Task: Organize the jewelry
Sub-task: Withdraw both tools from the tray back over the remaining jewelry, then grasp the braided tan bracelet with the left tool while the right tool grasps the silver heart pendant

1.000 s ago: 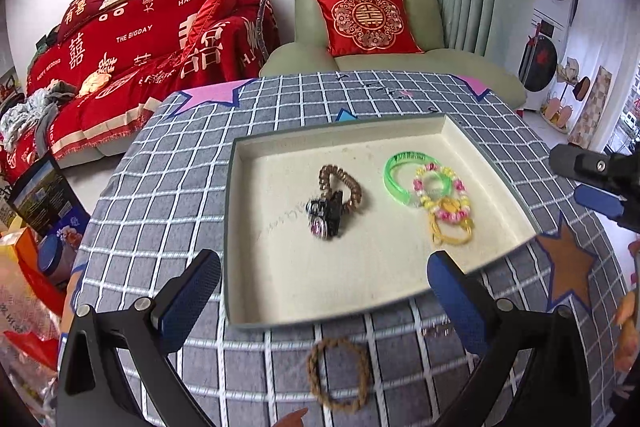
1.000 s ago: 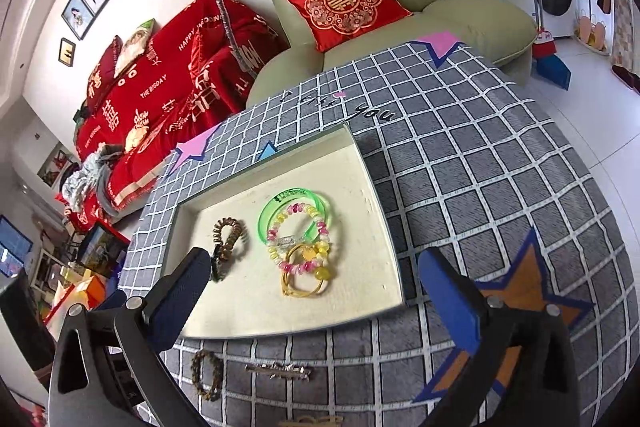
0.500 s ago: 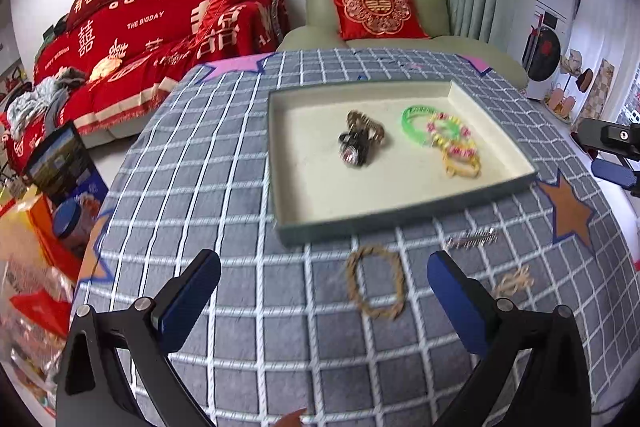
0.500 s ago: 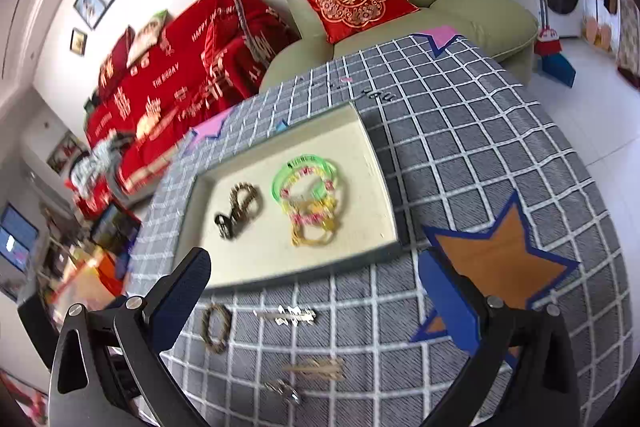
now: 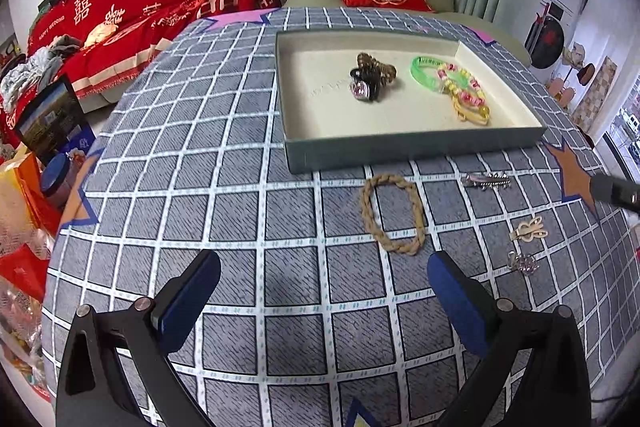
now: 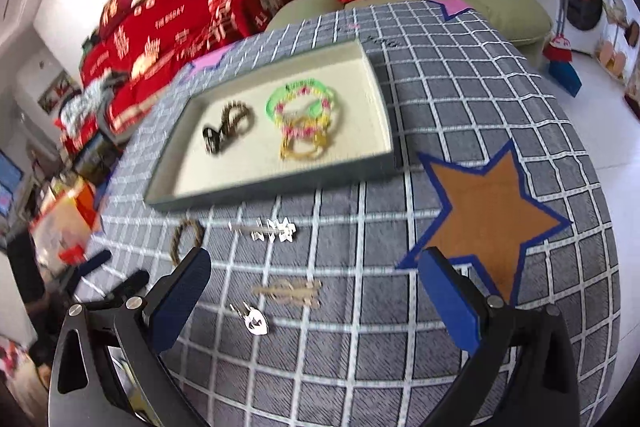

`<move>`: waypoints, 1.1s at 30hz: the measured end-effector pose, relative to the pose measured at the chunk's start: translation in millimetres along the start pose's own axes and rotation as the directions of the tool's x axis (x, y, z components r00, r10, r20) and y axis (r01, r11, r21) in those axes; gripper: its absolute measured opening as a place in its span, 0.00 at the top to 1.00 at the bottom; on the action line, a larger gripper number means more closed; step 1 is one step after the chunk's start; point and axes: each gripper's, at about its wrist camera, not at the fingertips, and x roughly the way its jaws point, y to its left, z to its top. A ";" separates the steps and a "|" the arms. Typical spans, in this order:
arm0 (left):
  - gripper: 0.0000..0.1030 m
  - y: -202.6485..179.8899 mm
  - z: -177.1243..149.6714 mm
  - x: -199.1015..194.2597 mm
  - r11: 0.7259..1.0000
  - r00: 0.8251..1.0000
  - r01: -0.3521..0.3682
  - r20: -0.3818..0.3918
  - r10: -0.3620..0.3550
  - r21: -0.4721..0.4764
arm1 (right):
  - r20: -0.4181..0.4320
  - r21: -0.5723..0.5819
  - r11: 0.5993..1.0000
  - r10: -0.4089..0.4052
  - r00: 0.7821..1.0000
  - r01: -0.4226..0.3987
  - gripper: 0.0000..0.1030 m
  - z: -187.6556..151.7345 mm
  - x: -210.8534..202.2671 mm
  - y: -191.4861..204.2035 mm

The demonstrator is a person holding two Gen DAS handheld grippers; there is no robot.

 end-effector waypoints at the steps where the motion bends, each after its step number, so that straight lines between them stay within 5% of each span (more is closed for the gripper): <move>1: 0.00 -0.3 -0.7 2.4 1.000 1.000 -0.002 -0.007 0.002 -0.002 | -0.009 -0.011 1.000 -0.009 1.000 0.009 0.00 -3.0 2.0 0.8; 15: 0.00 -3.4 4.2 14.6 0.999 0.999 0.032 -0.034 -0.032 -0.023 | -0.119 -0.171 0.985 0.000 0.993 -0.020 0.01 -42.9 20.2 30.5; 20: 0.00 -12.3 10.1 19.0 0.999 0.998 0.046 -0.033 -0.045 0.005 | -0.152 -0.197 0.980 -0.005 0.988 -0.026 0.27 -56.7 28.8 43.0; 26: 0.00 -18.0 14.7 25.2 0.999 0.999 0.033 -0.032 -0.032 0.024 | -0.146 -0.199 0.979 0.008 0.989 -0.037 0.40 -59.8 28.4 50.4; 33: 0.03 -24.0 17.4 31.6 0.999 0.999 0.023 -0.045 -0.021 0.046 | -0.143 -0.228 0.973 0.011 0.990 -0.044 0.42 -58.0 34.1 65.4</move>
